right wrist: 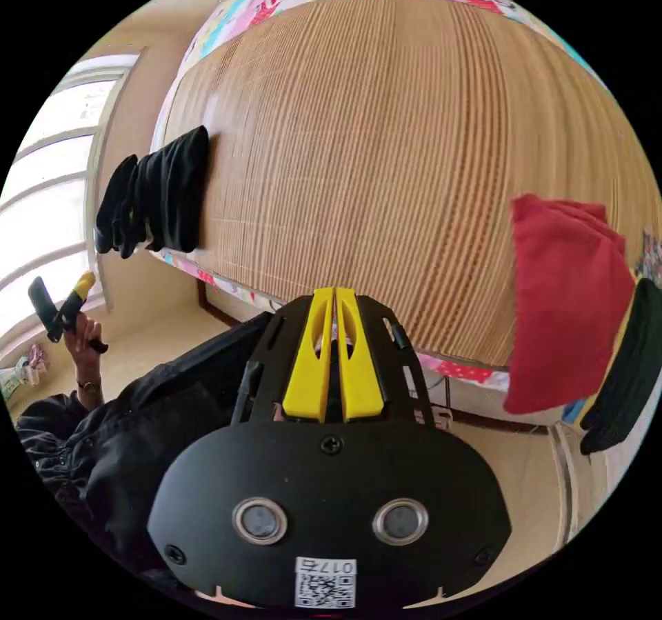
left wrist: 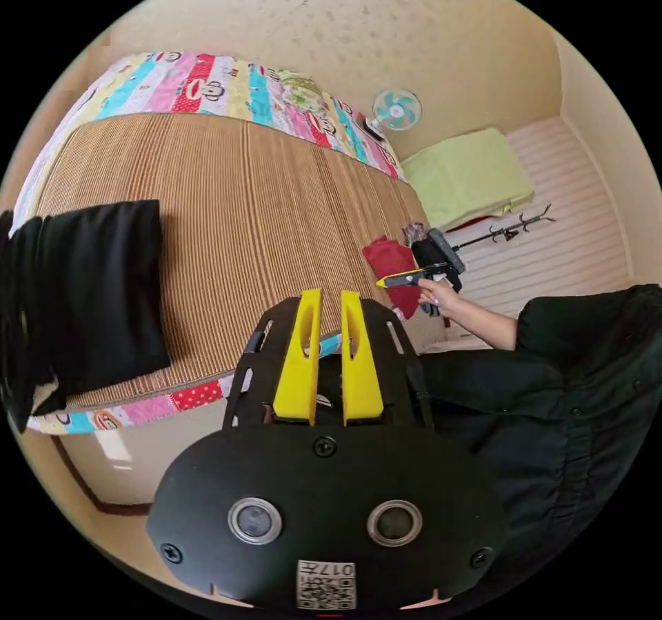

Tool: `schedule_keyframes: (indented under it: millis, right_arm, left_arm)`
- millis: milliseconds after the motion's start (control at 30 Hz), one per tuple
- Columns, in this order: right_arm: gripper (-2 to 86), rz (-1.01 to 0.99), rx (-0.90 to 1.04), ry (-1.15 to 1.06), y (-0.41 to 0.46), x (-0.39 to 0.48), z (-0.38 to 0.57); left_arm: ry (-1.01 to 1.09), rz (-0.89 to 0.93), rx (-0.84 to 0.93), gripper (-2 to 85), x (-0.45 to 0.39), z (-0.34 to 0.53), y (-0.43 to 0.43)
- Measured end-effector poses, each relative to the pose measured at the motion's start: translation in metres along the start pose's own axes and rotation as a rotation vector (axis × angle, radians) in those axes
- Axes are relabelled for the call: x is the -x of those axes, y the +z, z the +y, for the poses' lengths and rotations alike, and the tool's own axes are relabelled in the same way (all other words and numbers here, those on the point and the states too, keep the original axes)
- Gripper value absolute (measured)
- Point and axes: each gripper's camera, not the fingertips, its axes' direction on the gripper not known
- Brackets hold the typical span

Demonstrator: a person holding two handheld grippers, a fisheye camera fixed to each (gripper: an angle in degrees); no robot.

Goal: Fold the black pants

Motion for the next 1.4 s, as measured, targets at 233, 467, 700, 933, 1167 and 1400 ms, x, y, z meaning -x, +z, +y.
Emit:
schedule_keyframes:
  millis: [233,467,700,933,1167,1400]
  right_arm:
    - [2.0,0.175,-0.526,0.562,-0.132,-0.204,0.197]
    - [11.5,-0.35,-0.705,1.005,-0.056,-0.376,0.34]
    - [10.5,-0.44,-0.651,1.136,-0.006,-0.449,0.293]
    - [4.2,-0.352,-0.838,0.43,-0.076,-0.324,0.158]
    - [4.7,-0.501,-0.546,-0.098,-0.005,-0.17,0.068]
    - [11.2,-0.518,-0.683,0.867,0.098,-0.327,0.278]
  left_arm:
    - [0.228,0.1,0.157,4.2,-0.126,-0.068,0.137]
    - [0.232,0.246,0.244,4.0,-0.205,-0.093,0.238]
    - [0.147,0.17,0.273,4.0,-0.224,-0.085,0.271]
    - [0.046,0.153,0.236,1.4,-0.227,-0.07,0.294]
    - [0.14,0.177,0.269,0.2,-0.264,-0.065,0.344]
    - [0.221,0.151,0.21,5.4,-0.276,-0.036,0.355]
